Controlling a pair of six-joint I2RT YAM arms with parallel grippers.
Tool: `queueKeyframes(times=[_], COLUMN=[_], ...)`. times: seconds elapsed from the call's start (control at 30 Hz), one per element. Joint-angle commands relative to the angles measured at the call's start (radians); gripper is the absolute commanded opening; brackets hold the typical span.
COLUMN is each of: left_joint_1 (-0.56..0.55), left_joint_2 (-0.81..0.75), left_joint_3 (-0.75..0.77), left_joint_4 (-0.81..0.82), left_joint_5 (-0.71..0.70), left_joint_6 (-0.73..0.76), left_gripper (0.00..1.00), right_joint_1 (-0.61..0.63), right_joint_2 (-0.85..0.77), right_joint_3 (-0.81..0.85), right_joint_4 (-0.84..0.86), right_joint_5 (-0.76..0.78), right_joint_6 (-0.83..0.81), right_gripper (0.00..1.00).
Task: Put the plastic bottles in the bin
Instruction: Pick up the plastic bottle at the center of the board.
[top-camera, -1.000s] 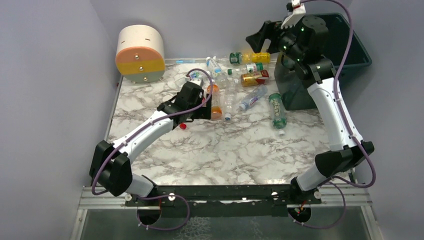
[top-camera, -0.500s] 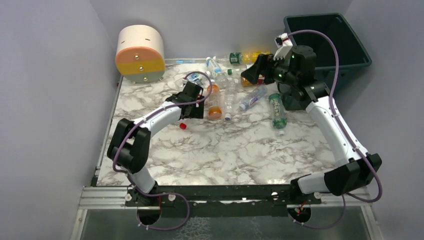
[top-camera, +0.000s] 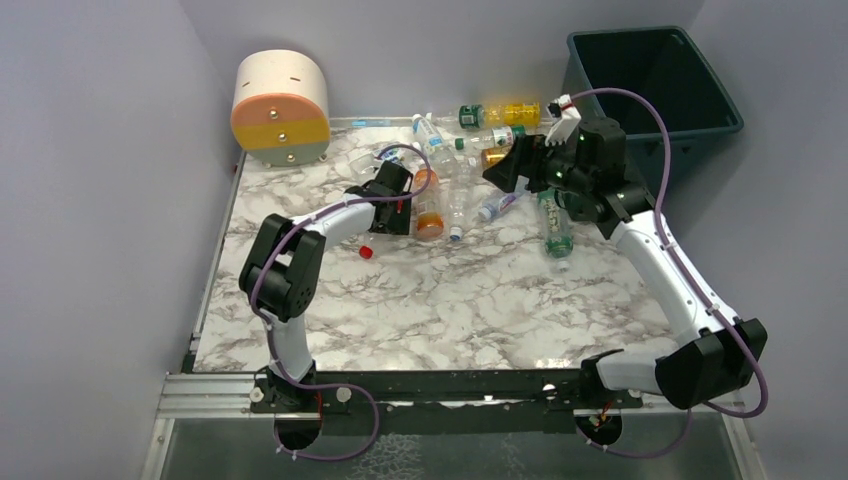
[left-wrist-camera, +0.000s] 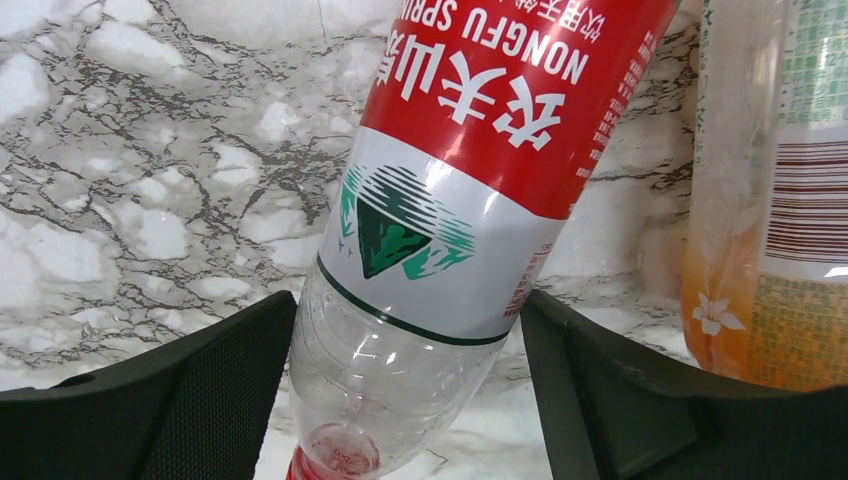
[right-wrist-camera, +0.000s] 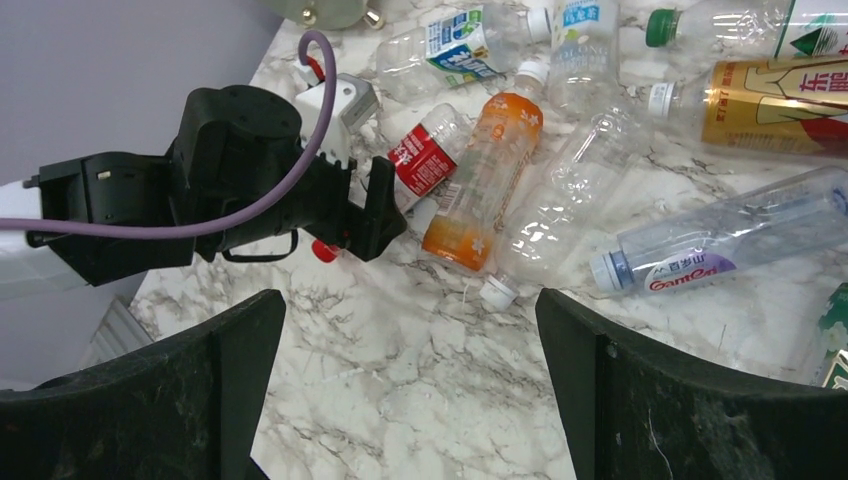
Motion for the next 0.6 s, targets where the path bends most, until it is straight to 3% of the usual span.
queueKeyframes(times=[0.0,0.17,0.3,0.57], left_joint_1=[0.001,-0.001,-0.001,0.000], left_joint_2=[0.023,0.042,0.007,-0.110], left_joint_3=[0.024,0.022,0.002,-0.032], left_joint_4=[0.020,0.023,0.021,-0.013], left_joint_5=[0.012,0.043,0.041,0.099], left_joint_6=[0.001,-0.015,-0.025,-0.044], left_gripper=[0.84,0.67,0.46,0.43], right_joint_1=[0.004,0.004,0.004,0.004], right_joint_2=[-0.046,-0.057,-0.061,-0.062], right_joint_3=[-0.030,-0.045,-0.063,-0.072], right_joint_4=[0.039,0.028,0.027,0.005], right_joint_5=[-0.032,-0.030,-0.029,-0.044], right_joint_6=[0.010,0.002,0.000,0.010], right_gripper=[1.00,1.00,1.00,1.00])
